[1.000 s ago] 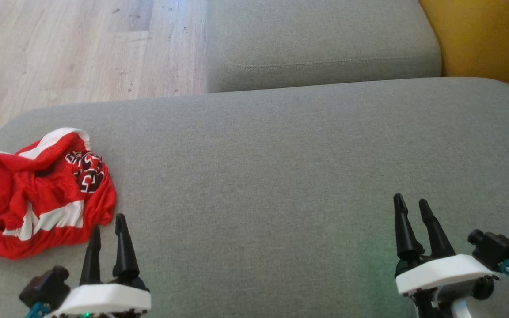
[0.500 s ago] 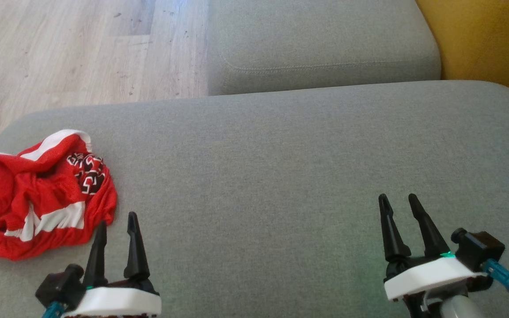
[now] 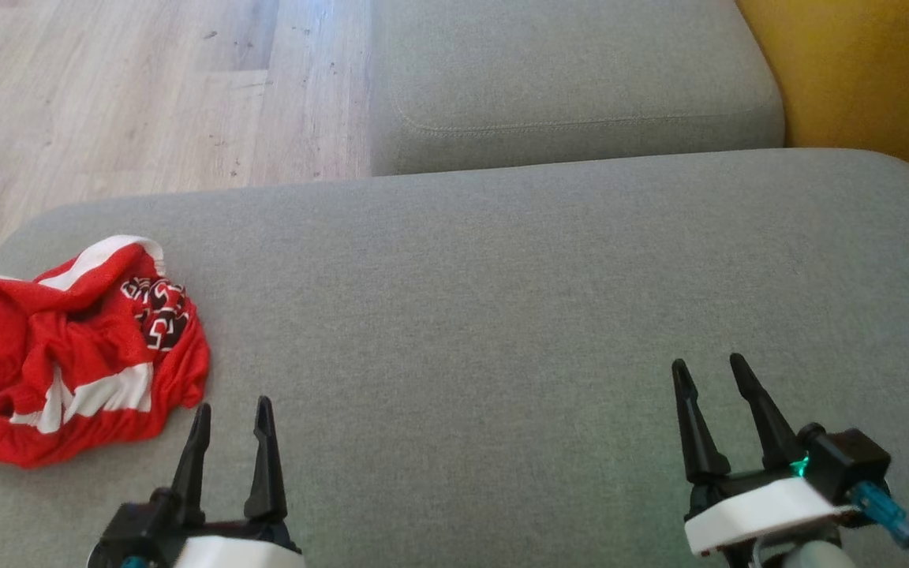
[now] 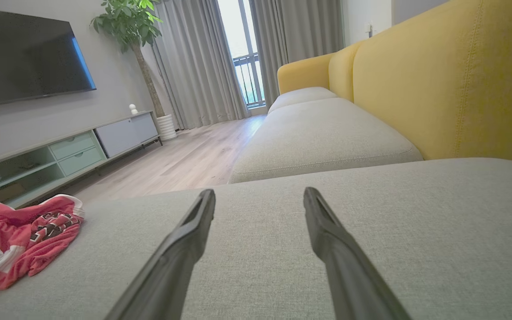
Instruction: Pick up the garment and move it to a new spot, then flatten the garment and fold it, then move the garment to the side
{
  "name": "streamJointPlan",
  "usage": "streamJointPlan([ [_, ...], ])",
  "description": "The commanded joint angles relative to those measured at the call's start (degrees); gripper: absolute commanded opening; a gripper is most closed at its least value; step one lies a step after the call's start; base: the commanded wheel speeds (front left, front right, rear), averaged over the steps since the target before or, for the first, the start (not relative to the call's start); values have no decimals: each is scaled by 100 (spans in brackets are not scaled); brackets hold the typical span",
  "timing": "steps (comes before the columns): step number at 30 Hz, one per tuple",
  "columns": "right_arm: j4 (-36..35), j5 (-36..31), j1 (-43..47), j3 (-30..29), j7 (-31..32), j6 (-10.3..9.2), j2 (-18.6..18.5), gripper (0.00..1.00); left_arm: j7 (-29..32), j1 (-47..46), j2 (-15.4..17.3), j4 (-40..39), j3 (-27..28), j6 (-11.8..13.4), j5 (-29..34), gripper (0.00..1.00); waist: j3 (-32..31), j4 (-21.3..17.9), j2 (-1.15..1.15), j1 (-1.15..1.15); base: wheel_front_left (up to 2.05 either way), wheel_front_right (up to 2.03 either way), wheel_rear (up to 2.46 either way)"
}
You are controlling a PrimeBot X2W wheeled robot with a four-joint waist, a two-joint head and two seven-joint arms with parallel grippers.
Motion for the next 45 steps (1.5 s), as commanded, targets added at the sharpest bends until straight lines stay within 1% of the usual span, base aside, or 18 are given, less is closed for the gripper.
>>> streamJointPlan([
  [1,-202,-192,-155,68,-101,40,-26,100,-95,-188,33,-157,148,-6,205,100,-10,-2,0,0,0,0,0],
  [6,-198,-493,-112,47,-185,42,-3,100,-180,-167,35,-92,187,-5,495,100,-29,-26,0,0,0,0,0],
  [16,-194,-1037,-76,72,-329,45,24,100,-324,-114,37,-17,295,84,932,100,-47,-102,0,0,0,0,0],
  [25,-161,-992,-74,-33,-329,45,41,100,-324,-136,37,141,443,55,894,100,-38,-125,0,0,0,0,0],
  [34,-149,-975,-51,-58,-329,45,47,100,-324,-145,37,193,454,60,874,100,-44,-74,0,0,0,0,0],
  [39,-120,-953,27,-38,-329,45,48,100,-324,-176,37,173,463,105,884,100,-33,161,0,0,0,0,0],
  [45,-120,-956,60,-49,-329,45,49,100,-324,-177,37,142,519,133,867,100,12,692,0,0,0,0,0],
])
